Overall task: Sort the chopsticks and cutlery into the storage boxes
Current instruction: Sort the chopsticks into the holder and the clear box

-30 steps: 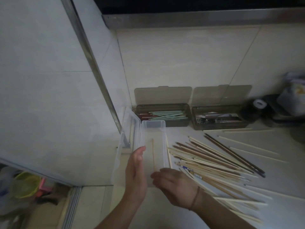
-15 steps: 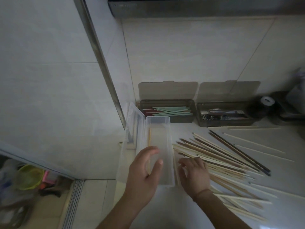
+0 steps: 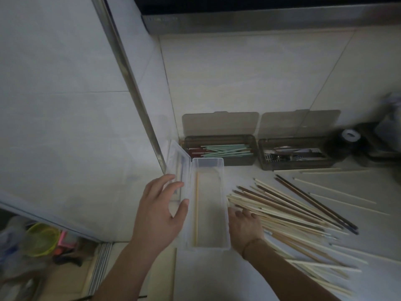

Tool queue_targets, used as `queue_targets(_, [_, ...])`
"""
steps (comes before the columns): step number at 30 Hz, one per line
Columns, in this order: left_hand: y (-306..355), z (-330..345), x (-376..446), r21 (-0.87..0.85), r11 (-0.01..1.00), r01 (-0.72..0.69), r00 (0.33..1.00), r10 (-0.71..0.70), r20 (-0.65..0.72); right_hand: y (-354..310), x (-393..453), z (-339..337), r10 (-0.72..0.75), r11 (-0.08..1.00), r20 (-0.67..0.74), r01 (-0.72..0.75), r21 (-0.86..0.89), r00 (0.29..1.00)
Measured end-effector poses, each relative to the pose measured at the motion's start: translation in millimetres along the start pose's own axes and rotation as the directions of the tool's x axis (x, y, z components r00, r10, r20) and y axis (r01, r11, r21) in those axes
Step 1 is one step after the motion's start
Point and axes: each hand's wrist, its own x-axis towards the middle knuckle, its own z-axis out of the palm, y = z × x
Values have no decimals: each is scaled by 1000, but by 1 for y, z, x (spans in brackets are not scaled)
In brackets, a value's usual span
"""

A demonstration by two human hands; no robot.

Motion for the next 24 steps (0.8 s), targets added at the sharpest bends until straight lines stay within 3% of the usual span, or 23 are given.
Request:
queue_targets(2, [-1, 3, -1, -9, 999, -31, 999, 31, 28, 7, -7, -7, -15, 974, -35, 22, 226, 999])
queue_targets(5, [-3, 4, -1, -55, 998, -40, 999, 41, 23, 20, -26, -24, -31, 811, -100, 84, 579, 994])
queue_targets(9, [-2, 4, -2, 1, 992, -128, 989, 127, 74, 23, -50, -48, 93, 636, -277, 157, 756, 956])
queue_targets(12, [-3, 4, -3, 102, 982, -158, 973, 137, 185, 5, -46, -66, 18, 702, -478, 329, 631, 878])
queue_targets(14, [-3, 2, -2, 87, 989, -120, 975, 101, 198, -10, -34, -72, -105, 784, -513, 388, 484, 852])
queue_targets(16, [-2, 1, -2, 41, 996, -83, 980, 74, 185, -27, -16, -69, -196, 863, -427, 362, 353, 883])
queue_targets(18, [-1, 1, -2, -7, 999, -51, 982, 52, 179, -43, 2, -62, -237, 931, -243, 291, 220, 941])
queue_targets(21, [-3, 1, -2, -45, 999, -12, 983, 20, 183, -59, 22, -47, -206, 977, 19, 204, 70, 978])
queue_targets(24, [-6, 3, -3, -57, 998, 17, 983, -7, 184, -66, 31, -39, -172, 974, 71, 180, -134, 983])
